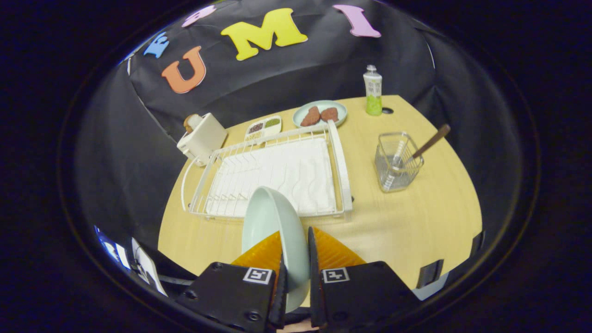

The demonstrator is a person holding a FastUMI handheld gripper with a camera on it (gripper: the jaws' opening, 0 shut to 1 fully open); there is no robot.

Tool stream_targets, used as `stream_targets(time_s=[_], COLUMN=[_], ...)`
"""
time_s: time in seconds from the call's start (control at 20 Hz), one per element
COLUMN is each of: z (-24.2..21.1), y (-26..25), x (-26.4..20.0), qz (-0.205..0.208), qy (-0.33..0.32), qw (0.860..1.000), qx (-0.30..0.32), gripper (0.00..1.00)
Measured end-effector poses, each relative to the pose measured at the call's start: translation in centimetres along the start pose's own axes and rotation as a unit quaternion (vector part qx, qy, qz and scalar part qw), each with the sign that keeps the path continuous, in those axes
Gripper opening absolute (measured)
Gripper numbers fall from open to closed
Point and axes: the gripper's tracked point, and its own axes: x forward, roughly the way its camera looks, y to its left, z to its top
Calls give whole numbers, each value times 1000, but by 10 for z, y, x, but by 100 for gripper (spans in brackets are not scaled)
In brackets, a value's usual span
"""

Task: Take the plate from the dish rack, then take the spoon from the basket and place it into the plate.

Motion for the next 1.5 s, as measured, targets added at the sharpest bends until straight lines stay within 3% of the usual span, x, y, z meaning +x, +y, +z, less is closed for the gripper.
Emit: stream_targets(time_s=[0.3,0.6,0.85,1.2,1.5], z=[-48,-60,-60,-47,-24], y=[-12,-19,-40,-54,-66], x=[34,52,66,59,20], qz=[22,75,68,48,21], qy=[40,56,69,21,-107], qw=[998,992,990,997,994], qx=[31,87,104,64,-25], gripper=[26,27,35,42,67])
